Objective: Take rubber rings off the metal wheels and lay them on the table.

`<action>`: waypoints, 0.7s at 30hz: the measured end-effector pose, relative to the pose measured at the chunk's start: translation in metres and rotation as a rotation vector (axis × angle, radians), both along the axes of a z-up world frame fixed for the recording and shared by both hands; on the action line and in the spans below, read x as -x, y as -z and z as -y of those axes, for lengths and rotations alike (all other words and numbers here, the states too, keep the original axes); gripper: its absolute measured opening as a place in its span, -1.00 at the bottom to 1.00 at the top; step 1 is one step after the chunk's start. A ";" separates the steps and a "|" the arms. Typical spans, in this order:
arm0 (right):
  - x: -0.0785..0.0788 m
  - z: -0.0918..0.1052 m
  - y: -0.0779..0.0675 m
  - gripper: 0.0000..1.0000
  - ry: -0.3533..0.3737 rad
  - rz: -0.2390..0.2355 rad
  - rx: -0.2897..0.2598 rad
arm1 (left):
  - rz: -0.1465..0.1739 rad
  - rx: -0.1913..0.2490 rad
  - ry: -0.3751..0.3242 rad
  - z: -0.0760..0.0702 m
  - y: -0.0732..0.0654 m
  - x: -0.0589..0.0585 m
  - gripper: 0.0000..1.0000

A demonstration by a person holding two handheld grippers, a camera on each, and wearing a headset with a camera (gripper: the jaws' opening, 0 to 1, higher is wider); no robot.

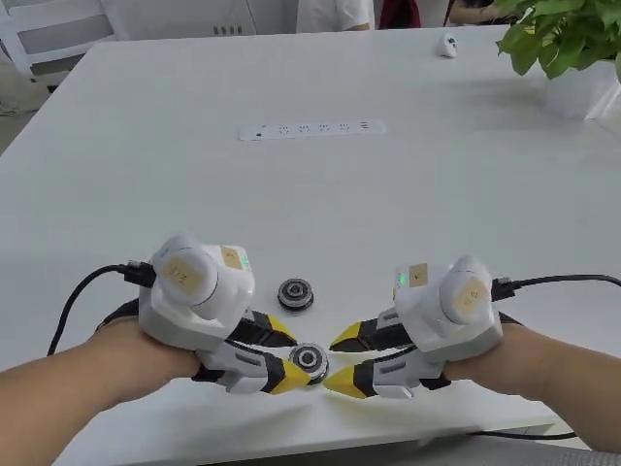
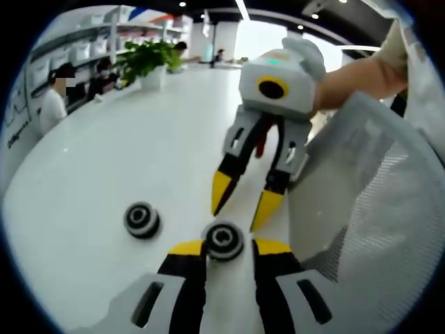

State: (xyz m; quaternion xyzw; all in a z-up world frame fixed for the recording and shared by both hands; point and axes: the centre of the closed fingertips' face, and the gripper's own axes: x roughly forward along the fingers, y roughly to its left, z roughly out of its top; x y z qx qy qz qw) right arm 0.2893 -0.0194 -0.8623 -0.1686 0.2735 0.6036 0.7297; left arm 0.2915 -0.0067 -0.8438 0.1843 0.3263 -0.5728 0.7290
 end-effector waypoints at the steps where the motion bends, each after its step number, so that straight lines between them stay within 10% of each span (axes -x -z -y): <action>1: 0.000 0.000 0.000 -0.54 0.000 0.000 0.000 | 0.000 -0.001 0.001 0.000 0.001 0.000 -0.48; 21: -0.001 0.000 0.002 -0.55 0.003 -0.003 -0.006 | 0.091 -0.036 0.004 0.007 0.008 -0.007 -0.71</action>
